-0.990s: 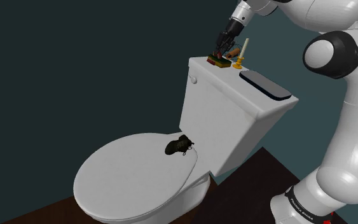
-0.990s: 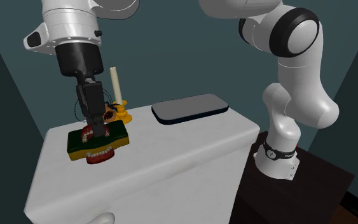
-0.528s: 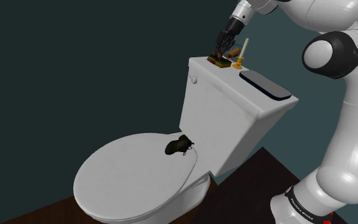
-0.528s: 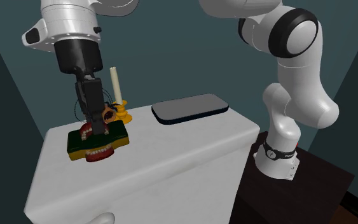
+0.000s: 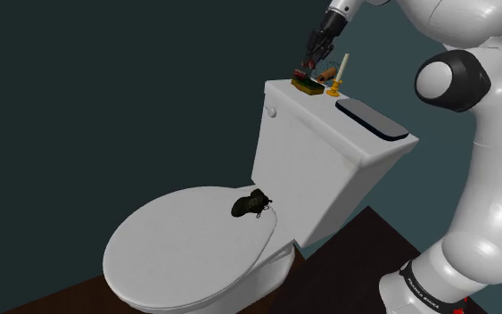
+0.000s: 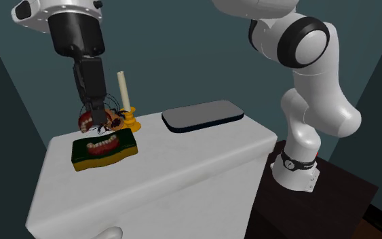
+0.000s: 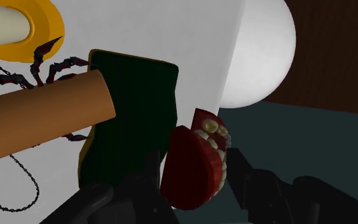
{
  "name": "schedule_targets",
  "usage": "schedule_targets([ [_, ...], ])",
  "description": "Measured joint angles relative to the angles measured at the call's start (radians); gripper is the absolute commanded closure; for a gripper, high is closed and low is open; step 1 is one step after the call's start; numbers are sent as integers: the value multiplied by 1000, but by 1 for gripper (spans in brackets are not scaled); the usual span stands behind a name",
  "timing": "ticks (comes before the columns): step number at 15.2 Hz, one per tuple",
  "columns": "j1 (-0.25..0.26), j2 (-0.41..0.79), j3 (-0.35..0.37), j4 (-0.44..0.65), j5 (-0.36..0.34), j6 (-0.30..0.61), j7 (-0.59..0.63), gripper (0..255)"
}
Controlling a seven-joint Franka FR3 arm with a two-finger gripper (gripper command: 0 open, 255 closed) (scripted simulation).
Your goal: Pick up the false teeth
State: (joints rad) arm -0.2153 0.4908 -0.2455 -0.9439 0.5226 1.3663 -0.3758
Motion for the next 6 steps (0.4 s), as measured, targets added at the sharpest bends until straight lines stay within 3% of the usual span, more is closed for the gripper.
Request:
schedule_targets([
  [6, -53, 103, 18, 252, 33, -136, 58, 255],
])
